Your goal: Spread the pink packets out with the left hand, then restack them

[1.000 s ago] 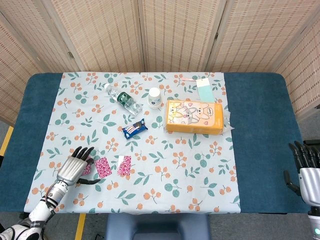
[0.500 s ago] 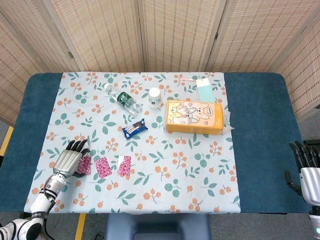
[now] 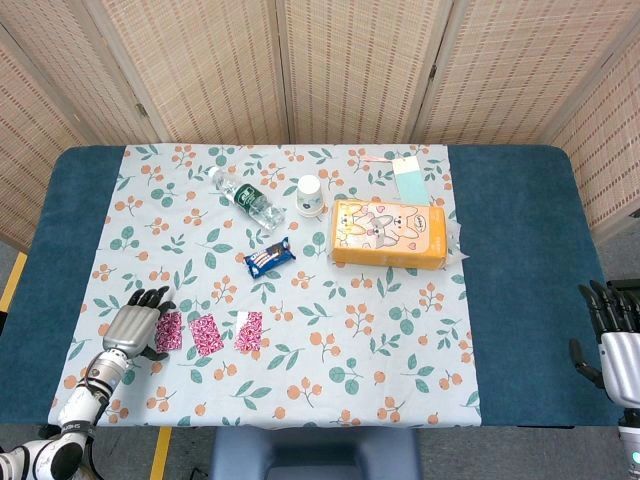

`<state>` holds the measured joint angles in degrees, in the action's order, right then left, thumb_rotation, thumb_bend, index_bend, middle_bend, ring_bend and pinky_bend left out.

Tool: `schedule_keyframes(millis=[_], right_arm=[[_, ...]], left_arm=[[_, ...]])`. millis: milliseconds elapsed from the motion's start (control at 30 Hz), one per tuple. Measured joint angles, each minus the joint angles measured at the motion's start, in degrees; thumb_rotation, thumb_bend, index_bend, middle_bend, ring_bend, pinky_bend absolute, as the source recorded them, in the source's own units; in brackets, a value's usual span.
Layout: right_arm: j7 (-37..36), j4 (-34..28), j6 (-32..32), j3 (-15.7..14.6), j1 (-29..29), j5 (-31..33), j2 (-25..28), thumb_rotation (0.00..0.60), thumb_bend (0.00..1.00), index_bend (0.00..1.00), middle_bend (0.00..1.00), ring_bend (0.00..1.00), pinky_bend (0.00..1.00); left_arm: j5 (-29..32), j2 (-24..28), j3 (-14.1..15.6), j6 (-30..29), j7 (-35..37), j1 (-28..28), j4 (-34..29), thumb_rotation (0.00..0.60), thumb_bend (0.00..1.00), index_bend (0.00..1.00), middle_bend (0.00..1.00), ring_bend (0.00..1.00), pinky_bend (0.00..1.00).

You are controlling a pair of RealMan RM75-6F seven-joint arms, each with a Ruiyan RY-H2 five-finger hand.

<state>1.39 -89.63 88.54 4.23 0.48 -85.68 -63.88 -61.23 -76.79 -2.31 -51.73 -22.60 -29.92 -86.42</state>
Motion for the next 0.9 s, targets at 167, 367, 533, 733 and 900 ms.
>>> schedule_keyframes(millis=[167,367,533,733,900], right_arm=[[-0.38,0.38,-0.26,-0.01,0.03,0.23,-0.09,0.6,0.48,0.0,0.07,0.0,0.0],[-0.72,0.72,-0.44,0.06,0.15,0.38,-0.13,0.6,0.48,0.0,0.07,0.0,0.0],[-1.07,0.99,-0.57,0.07,0.11,0.6,-0.14,0.6,0.48,0.0,0.07,0.0,0.0],[-1.27,1.24,-0.69,0.03,0.14,0.65,-0.21,0.6,0.48,0.0,0.07,0.0,0.0],[-1.16,1.1,-0.68,0.02,0.2,0.5,-0.18,0.6,0.48,0.0,0.07,0.0,0.0]], left_arm=[[1.95,-0.17,-0.14,0.23,-0.83,-0.56,-0.34,0.576,0.12,0.23,0.0,0.0,0.0],[3.97,-0.73,-0.25,0.58,-1.37,-1.26,-0.26,0.573,0.12,0.23,0.0,0.0,0.0],[4.89,-1.19,-0.17,0.69,-1.75,-1.71,-0.16,0.573,0.12,0.23,0.0,0.0,0.0],[6.05,-1.37,0.17,0.66,-2.3,-2.09,-0.04,0.569,0.12,0.23,0.0,0.0,0.0],[6.68,-1.11,0.41,0.3,-1.92,-1.94,0.08,0.572,0.12,0.23,0.0,0.0,0.0]])
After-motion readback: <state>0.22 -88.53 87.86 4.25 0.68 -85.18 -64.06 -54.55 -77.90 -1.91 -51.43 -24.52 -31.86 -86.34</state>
